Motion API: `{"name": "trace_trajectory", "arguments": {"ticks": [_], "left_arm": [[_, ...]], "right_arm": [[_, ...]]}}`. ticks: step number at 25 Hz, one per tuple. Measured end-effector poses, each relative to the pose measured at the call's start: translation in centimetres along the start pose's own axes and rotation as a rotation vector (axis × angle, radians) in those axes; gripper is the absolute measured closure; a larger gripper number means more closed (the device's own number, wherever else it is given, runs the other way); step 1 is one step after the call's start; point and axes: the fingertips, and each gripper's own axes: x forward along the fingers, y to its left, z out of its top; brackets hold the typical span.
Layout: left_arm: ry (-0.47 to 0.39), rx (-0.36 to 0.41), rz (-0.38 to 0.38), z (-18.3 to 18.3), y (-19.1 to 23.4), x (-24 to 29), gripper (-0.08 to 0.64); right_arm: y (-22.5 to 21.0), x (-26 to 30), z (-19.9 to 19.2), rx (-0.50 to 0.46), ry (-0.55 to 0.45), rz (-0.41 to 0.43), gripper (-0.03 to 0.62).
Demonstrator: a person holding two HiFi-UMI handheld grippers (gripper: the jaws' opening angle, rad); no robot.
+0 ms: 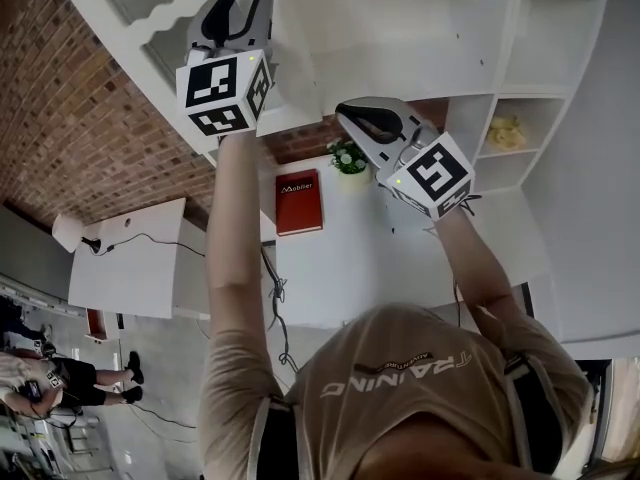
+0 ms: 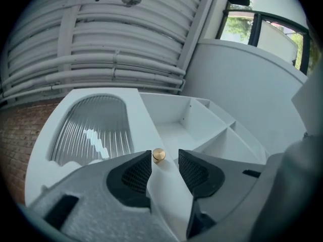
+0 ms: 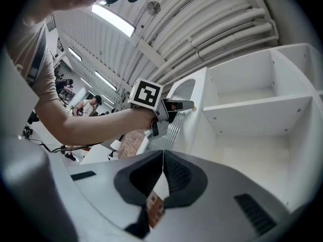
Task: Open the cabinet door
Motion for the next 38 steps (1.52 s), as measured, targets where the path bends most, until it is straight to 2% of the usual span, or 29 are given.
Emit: {"name": "trace_trajectory", "arguments": {"ticks": [3,6,9,14,20,24,29,34,38], "left_arm": [[0.009,0.071,0.017,0.4,0.1,0.8,0.418],[0.011,0.078,0.040,0.4,0.8,1.3,0.489],[0.033,0.071,0.037,0.1,0.9,1.9,0.494],[0.036,0.131,0.058,0.1,0.8,2.0,0.494],[0.006,0.095,0.050,0.9,0.5,0.8,0.494],[-0.016,0.040,0.043,1.3,0.5,0.0,0.494],[-0.014,0.013,0.013,2.3,0.3,-1.2,0.494],[-0.005,0.004,-0.004,3.7,0.4,-2.9,0.494],[-0.022,-0.042,-0.016,4.5,0.5,-4.9,0.494]], "right_arm": [[-0.4,0.6,0.7,-0.008,-0.018,0.005,0.580],[-0.6,0.8,0.3,-0.006,-0.018,0.007,0.580],[-0.9,0.8,-0.3,0.004,-0.015,0.005,0.580],[-1.4,0.5,-0.9,0.014,-0.019,-0.004,0.580],[-1.1,-0.5,-2.5,0.035,0.003,-0.003,0.580],[-0.9,-1.1,-3.8,0.061,0.026,0.007,0.580],[-0.4,-1.8,-4.8,0.101,0.031,0.029,0.580],[0.9,-1.8,-4.5,0.102,0.030,0.085,0.580],[2.2,-2.2,-4.5,0.106,0.023,0.149,0.580]]}}
